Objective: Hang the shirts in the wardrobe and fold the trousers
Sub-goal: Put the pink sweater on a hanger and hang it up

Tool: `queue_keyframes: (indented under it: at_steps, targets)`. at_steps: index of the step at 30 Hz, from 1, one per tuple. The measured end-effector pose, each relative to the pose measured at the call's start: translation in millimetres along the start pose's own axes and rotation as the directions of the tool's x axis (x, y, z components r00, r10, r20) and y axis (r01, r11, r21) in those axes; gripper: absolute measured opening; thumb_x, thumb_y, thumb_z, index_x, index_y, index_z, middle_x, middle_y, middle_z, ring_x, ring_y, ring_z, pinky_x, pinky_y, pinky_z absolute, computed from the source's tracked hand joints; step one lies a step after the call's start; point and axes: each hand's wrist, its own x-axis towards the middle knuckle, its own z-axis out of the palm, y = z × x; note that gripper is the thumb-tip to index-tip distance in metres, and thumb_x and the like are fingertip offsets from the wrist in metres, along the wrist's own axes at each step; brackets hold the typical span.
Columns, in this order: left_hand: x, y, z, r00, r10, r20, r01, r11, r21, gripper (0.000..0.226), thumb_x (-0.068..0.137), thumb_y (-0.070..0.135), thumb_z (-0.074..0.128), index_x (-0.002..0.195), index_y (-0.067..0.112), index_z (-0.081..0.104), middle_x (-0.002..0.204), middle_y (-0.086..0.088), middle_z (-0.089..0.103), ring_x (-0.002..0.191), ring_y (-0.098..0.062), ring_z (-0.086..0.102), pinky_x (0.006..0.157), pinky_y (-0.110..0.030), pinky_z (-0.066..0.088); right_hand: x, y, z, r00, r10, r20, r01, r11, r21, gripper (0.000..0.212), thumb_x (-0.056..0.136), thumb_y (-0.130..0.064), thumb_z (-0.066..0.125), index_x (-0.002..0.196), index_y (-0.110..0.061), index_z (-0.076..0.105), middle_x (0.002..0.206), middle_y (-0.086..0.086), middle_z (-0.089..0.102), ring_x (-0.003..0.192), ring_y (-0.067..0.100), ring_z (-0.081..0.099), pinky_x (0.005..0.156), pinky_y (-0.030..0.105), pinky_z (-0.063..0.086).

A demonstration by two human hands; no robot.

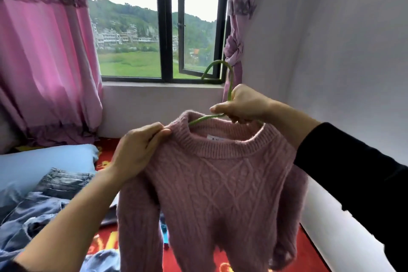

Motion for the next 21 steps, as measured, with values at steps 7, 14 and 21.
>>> queue_keyframes:
  at_steps: [7,14,21]
  targets:
    - [-7,50,-96,0.989,-0.073,-0.131,0.093,0.984,0.153,0.046,0.092,0.054,0.040,0.081,0.017,0.064,0.066,0.001,0.060,0.064,-0.003,0.050,0.062,-0.014,0.037,-37,-58,-35,0.964,-0.266,0.002,0.264,0.956,0.131,0.034,0.086,-0.029,0.071,0.072,0.001,0.067,0.055,0.004,0.058,0.048,0.013,0.050,0.046,0.025,0.042]
    - [-99,95,-149,0.942,-0.221,-0.252,0.273,0.942,0.196,0.013,0.086,0.041,0.064,0.096,0.033,0.064,0.084,0.012,0.066,0.079,-0.006,0.058,0.073,-0.026,0.042,-80,-114,-17,0.906,-0.419,0.066,0.349,0.824,0.446,0.016,0.084,-0.015,0.071,0.084,0.000,0.074,0.068,0.010,0.064,0.058,0.015,0.053,0.049,0.022,0.040]
    - [-190,151,-203,0.874,-0.319,-0.366,0.409,0.890,0.201,0.013,0.089,0.039,0.056,0.093,0.037,0.068,0.092,0.024,0.067,0.081,0.011,0.059,0.075,-0.011,0.042,-138,-178,30,0.827,-0.544,0.145,0.409,0.758,0.508,0.016,0.083,-0.012,0.070,0.084,0.004,0.073,0.060,0.009,0.061,0.050,0.015,0.047,0.046,0.022,0.033]
